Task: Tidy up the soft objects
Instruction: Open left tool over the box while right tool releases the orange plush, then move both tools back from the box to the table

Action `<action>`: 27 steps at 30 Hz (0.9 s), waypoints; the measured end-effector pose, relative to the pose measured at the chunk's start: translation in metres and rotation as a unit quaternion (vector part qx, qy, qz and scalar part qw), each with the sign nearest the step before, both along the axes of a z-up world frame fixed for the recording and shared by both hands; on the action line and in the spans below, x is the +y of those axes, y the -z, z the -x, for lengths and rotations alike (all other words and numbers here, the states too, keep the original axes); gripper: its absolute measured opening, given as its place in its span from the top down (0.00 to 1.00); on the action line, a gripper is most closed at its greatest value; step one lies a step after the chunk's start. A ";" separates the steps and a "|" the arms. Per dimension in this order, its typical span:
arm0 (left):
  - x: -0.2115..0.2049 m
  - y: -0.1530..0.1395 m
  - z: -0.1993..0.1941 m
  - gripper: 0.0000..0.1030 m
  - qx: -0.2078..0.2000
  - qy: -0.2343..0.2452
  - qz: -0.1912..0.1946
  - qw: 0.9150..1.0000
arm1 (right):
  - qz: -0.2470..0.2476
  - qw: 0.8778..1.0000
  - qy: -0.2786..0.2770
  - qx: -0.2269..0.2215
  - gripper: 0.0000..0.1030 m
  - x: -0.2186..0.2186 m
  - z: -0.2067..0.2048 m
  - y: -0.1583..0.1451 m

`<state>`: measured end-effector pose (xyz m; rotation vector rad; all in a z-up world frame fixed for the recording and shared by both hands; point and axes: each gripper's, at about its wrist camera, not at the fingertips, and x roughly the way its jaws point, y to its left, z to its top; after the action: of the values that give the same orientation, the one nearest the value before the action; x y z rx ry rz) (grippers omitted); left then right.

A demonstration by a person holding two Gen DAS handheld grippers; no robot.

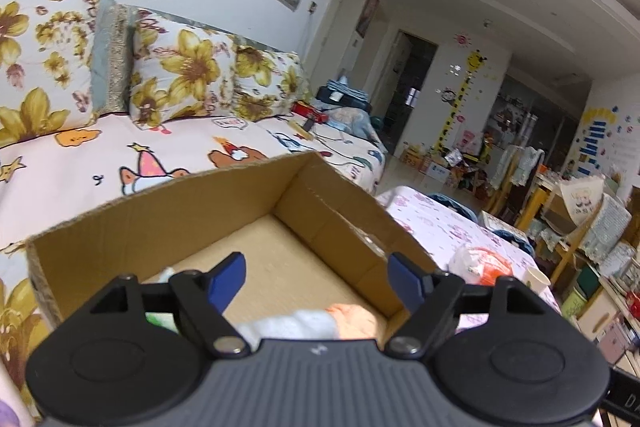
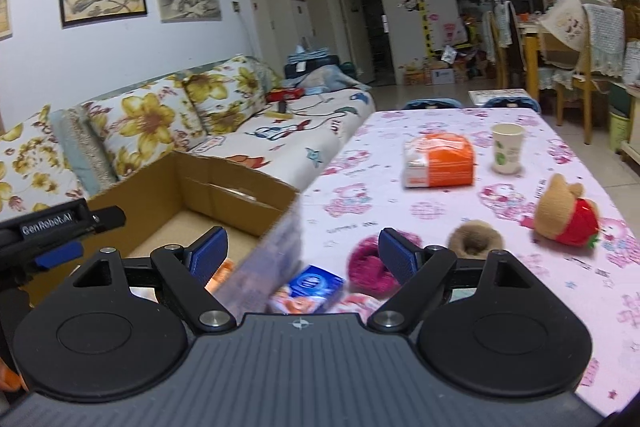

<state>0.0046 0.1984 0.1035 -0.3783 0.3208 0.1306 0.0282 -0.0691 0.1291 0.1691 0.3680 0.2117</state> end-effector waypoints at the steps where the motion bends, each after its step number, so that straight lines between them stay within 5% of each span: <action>1: -0.002 0.000 0.000 0.23 0.000 0.005 -0.002 1.000 | 0.001 1.000 0.004 0.000 0.00 -0.003 0.002 0.002; 18: -0.041 -0.002 -0.003 0.04 -0.013 0.058 -0.058 0.997 | -0.001 0.999 0.047 0.010 0.00 -0.027 0.012 0.012; 27: -0.063 0.001 -0.003 0.02 -0.023 0.094 -0.076 0.992 | -0.004 0.997 0.075 0.016 0.00 -0.037 0.015 0.019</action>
<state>0.0079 0.1350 0.1030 -0.1985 0.2970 -0.0382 0.0137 -0.1058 0.1102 0.2082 0.3845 0.0624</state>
